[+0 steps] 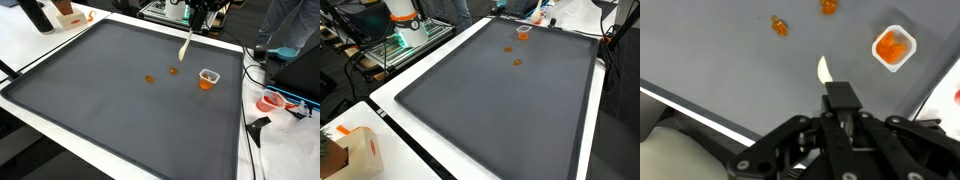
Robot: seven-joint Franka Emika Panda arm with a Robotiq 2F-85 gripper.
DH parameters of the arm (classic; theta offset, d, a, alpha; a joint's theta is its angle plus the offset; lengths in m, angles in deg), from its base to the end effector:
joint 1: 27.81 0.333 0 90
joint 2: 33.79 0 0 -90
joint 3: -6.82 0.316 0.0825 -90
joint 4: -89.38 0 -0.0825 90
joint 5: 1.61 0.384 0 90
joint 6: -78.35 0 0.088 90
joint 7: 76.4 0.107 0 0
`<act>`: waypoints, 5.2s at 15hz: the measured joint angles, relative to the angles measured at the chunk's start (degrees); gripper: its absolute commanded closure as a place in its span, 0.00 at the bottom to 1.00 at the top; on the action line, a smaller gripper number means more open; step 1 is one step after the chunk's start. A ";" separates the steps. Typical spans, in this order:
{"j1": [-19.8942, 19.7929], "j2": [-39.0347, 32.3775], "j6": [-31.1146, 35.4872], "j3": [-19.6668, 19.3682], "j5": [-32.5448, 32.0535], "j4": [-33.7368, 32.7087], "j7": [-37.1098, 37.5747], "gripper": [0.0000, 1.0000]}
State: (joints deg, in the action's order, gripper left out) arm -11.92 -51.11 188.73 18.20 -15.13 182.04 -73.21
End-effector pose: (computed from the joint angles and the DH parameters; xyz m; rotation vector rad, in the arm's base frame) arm 0.5915 0.2721 0.4543 2.8970 0.7273 0.0845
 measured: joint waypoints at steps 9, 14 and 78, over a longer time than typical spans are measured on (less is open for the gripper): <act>-3.09 3.97 0.70 0.03 9.52 3.92 -7.69 0.87; -3.89 3.90 1.51 0.02 13.18 4.02 -9.97 0.97; -9.81 13.59 15.52 -3.49 25.35 25.38 -21.11 0.97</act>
State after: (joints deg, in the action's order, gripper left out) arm -21.74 -37.52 204.24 14.71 10.23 207.42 -94.33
